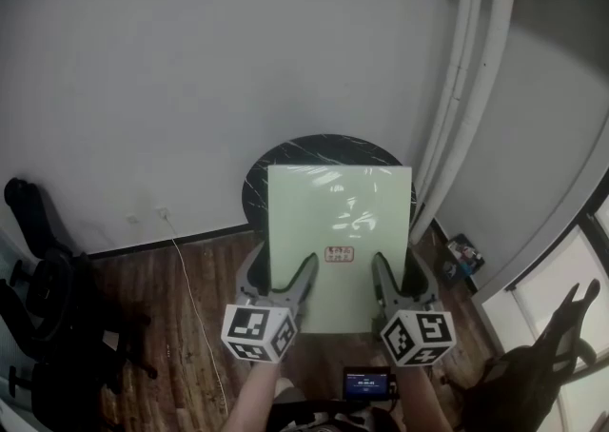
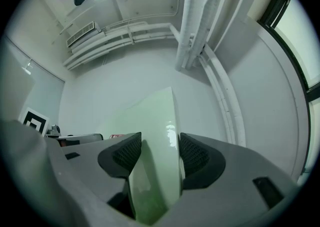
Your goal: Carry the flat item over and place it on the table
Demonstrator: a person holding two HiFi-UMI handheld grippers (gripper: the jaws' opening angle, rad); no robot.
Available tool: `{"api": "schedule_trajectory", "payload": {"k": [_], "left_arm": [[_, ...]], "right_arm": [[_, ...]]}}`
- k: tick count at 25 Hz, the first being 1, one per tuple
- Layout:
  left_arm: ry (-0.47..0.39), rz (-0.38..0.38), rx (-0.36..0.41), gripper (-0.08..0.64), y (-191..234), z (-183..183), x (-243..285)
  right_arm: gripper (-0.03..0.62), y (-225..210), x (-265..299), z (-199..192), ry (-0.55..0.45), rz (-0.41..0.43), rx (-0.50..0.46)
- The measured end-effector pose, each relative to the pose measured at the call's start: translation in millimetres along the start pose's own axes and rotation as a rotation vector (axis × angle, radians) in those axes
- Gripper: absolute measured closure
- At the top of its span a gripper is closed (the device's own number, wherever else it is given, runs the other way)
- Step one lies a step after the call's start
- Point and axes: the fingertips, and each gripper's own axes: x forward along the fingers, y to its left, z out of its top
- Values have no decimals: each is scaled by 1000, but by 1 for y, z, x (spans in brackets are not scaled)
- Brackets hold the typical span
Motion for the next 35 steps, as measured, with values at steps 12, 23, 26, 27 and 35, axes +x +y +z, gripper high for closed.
{"api": "schedule_trajectory", "payload": {"k": [12,23,26,27,35], "left_arm": [[20,-6,-11,189,4,-20,35],[7,-49,-11,189,51,-39,149],[14,-65,-25,189,72,-43,191],[18,-71,-28,189,77,-44,204],[35,-115,-32,189,130,-43,297]], "right_arm": [[364,-25,24,-13,24,-8,13],[364,-69,132,-27,18,-57,14],[364,-82,174,-28,24,-81,11],[364,-87,187,-29,29,-87,12],[364,-109,283,-31,35,-137,28]]}}
